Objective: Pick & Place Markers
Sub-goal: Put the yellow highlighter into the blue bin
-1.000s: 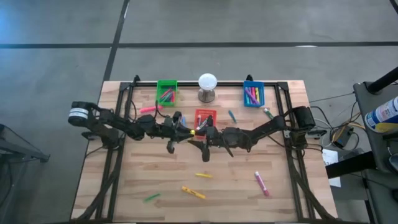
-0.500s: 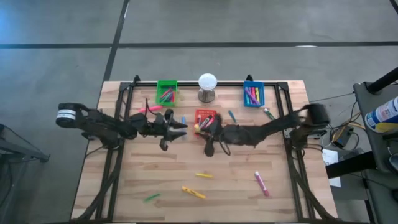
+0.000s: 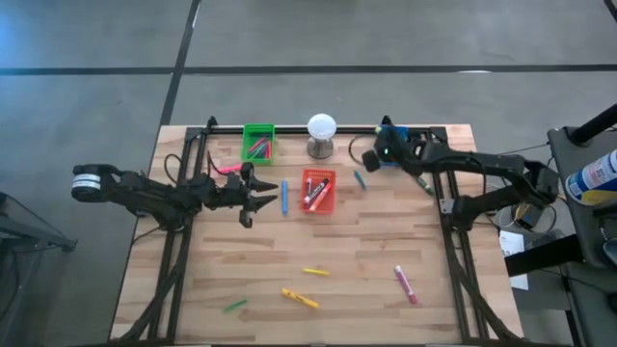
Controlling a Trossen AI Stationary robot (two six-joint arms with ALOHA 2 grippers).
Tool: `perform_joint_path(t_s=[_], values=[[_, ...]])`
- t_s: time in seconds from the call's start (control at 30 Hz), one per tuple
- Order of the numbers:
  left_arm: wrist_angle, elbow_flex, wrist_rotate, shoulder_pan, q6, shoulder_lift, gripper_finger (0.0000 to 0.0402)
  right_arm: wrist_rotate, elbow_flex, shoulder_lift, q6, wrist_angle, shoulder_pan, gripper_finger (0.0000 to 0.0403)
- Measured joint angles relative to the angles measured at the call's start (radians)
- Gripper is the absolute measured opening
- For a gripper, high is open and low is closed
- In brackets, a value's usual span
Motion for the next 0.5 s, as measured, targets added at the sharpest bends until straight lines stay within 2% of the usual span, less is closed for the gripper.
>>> perform_joint_path(t_s=[0.23,0.5], values=[[-0.015,0.000,0.001,0.000,0.001,0.004,0.0138,-0.064,-0.002,0.100,-0.124,0.043,-0.212,0.0058],[-0.017,0.000,0.000,0.000,0.004,0.004,0.0138,-0.106,-0.002,0.215,-0.191,0.045,-0.321,0.0059]])
